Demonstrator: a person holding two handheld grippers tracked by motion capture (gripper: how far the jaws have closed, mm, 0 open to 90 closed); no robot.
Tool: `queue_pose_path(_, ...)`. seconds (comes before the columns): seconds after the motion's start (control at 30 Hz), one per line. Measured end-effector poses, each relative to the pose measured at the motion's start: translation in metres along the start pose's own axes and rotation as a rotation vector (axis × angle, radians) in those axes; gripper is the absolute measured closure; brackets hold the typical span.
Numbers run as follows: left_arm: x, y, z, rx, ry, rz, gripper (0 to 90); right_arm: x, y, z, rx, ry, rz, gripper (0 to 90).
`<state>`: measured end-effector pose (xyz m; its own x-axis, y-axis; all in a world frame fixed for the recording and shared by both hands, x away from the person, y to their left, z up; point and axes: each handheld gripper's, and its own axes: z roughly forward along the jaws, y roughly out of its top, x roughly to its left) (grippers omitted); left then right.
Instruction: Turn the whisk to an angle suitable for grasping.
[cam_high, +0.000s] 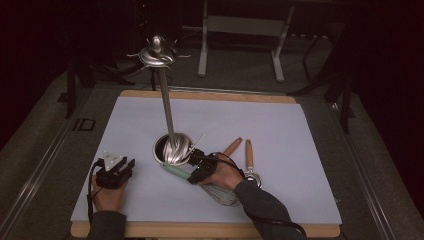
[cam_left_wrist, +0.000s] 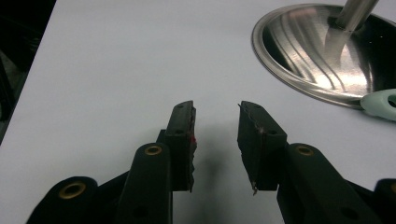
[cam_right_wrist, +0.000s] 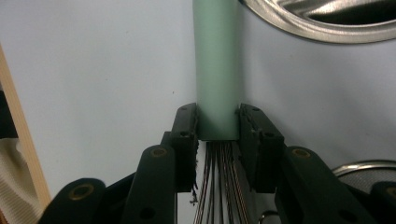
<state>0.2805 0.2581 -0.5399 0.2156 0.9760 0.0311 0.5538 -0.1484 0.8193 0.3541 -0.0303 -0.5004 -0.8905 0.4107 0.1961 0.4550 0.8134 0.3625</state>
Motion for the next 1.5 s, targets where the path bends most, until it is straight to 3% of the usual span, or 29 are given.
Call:
queue_pose_path(0.53,0.0,0.0,0.0,0.0,0.0,0.0,66.8,0.004,0.013,0.008,0.095,-0.03,0.004,68.8)
queue_pose_path(0.73,0.0,0.0,0.0,-0.001,0.0,-0.002,66.8,0.009,0.013,0.006,0.095,-0.046,-0.004,69.2)
queue_pose_path(1.03,0.0,0.0,0.0,-0.002,-0.001,-0.002,66.8,0.009,0.012,-0.009,0.02,-0.038,0.005,69.2)
queue_pose_path(1.5,0.0,0.0,0.0,0.001,0.002,0.0,66.9,0.007,0.01,-0.04,-0.167,-0.056,0.027,69.2)
